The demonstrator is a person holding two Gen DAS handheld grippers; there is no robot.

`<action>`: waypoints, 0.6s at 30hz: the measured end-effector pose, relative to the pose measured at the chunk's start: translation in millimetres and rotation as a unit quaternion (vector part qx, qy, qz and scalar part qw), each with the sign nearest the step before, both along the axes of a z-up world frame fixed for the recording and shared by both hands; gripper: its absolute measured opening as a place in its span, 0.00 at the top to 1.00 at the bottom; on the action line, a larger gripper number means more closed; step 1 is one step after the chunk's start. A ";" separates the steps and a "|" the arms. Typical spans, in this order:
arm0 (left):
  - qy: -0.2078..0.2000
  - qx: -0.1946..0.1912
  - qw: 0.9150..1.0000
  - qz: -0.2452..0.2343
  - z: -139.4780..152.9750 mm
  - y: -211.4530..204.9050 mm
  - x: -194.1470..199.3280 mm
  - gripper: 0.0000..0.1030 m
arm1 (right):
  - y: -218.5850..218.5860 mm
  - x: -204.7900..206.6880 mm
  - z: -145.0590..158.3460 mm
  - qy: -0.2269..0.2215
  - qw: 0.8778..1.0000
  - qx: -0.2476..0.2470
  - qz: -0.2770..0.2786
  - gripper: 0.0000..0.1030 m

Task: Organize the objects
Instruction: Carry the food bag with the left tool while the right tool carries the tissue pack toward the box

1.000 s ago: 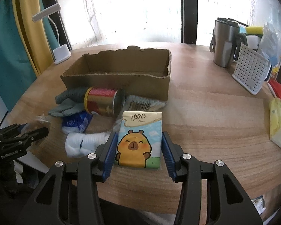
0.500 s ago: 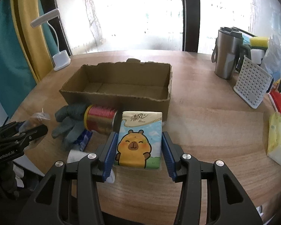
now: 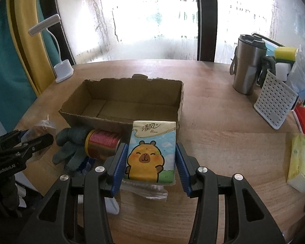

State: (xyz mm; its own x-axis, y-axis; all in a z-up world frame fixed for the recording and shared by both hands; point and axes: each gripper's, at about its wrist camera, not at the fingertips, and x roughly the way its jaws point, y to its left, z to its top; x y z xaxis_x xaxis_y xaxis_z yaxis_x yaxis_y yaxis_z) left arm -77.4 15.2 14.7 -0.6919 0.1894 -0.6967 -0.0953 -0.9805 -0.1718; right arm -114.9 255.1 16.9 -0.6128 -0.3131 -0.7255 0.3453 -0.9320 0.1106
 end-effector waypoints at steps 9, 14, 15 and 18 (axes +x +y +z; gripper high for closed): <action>0.003 -0.003 1.000 -0.006 5.0 3.9 -19.9 0.50 | 0.4 -20.6 3.3 0.000 1.000 -0.003 0.000 0.52; 0.004 -0.001 1.000 -0.007 6.9 5.5 -30.7 0.50 | 0.9 -25.9 3.9 -0.001 1.000 -0.002 0.000 0.52; 0.005 0.001 1.000 -0.008 7.7 5.4 -33.6 0.50 | 0.7 -29.0 4.3 -0.001 1.000 -0.002 0.000 0.52; 0.009 0.002 1.000 -0.009 10.5 5.5 -39.3 0.50 | -1.7 -38.1 5.8 -0.003 1.000 0.001 0.002 0.52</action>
